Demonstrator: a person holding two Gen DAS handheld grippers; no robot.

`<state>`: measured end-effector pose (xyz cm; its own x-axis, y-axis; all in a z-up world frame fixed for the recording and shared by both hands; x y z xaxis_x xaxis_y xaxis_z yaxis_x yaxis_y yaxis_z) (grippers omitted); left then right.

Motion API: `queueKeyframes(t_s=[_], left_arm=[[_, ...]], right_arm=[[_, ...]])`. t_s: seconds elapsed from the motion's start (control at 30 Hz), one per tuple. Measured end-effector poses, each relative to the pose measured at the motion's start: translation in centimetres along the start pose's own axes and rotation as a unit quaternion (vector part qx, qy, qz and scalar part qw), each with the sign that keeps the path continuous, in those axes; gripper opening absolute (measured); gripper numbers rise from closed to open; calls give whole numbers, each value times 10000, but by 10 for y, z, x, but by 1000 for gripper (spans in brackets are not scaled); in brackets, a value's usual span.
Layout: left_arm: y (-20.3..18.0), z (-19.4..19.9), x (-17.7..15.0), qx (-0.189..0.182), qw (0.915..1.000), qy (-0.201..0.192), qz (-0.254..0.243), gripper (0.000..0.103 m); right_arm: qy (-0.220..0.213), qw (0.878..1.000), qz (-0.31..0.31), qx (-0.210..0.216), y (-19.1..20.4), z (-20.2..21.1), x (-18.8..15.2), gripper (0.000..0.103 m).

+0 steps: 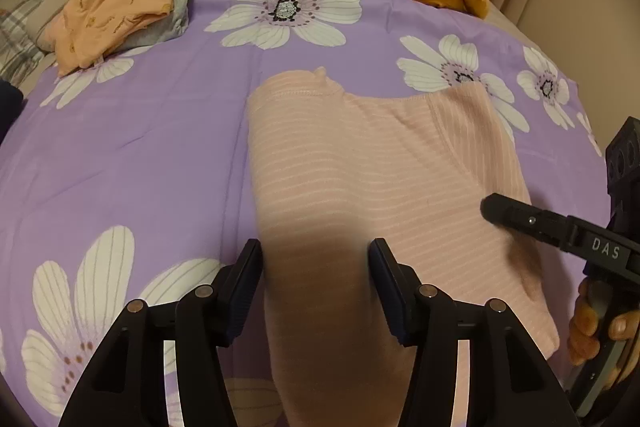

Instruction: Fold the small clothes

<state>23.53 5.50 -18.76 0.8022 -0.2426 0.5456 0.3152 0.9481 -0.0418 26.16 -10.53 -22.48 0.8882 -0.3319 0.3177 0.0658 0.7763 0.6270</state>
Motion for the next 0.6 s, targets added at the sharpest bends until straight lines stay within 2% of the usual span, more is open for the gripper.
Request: queueKeyframes(t_s=[0.6], left_arm=[[-1, 15, -16, 153, 9999, 27, -70, 55]], right_arm=[[-90, 9996, -174, -188, -12, 16, -1, 48]])
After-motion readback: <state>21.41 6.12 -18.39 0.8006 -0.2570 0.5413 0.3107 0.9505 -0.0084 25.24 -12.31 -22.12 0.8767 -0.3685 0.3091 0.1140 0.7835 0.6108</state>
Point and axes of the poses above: each gripper's, at about its wrist camera, not at the fingertips, and z roughly against the way its jaws point, y to its left, x to its top, the point moved 9 cm from there along -z, roughly the way its jaws point, and after that the axes turned 11 degrees about -z, right-handed, at the moved point
